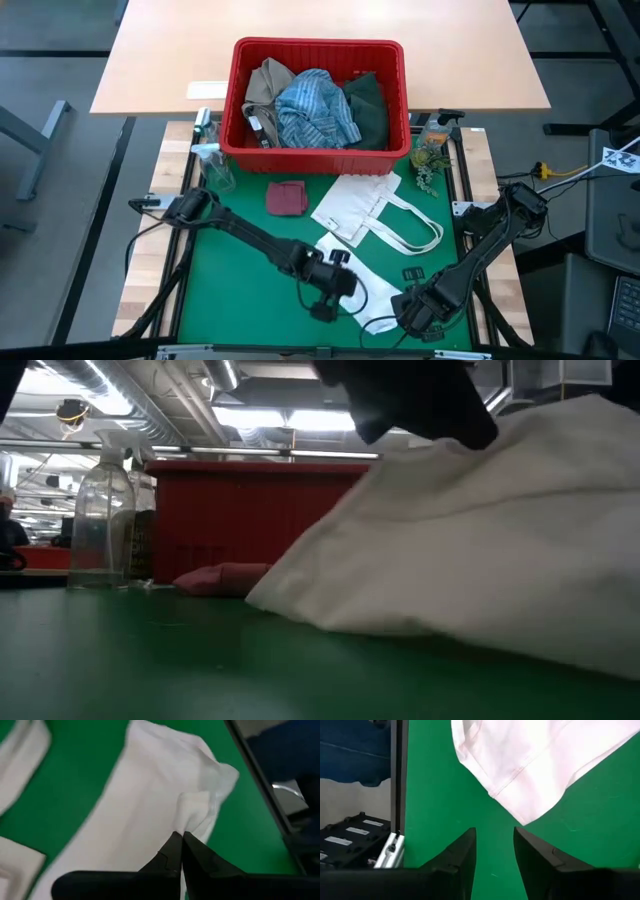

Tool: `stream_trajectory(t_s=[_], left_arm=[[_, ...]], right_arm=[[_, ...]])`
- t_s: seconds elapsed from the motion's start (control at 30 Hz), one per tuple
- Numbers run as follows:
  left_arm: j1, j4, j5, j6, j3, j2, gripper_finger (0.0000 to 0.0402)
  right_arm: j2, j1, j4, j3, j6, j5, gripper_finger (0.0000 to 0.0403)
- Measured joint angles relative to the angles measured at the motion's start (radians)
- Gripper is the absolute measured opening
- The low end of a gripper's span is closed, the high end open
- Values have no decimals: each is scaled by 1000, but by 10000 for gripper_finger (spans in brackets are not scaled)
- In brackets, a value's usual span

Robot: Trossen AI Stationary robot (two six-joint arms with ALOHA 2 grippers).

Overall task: Fold Laundry from Bin
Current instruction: Fold the white underwear

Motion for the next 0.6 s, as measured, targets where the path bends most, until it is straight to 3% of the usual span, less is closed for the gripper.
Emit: stream_trajectory(t_s=[0.2, 0.6], left_arm=[[49, 73, -1, 73, 0, 2, 0], [75, 99, -24, 80, -1, 46, 0]], right_arm=[[0, 0, 0, 0, -5, 0, 131], [0, 0, 3, 0, -5, -1, 131]])
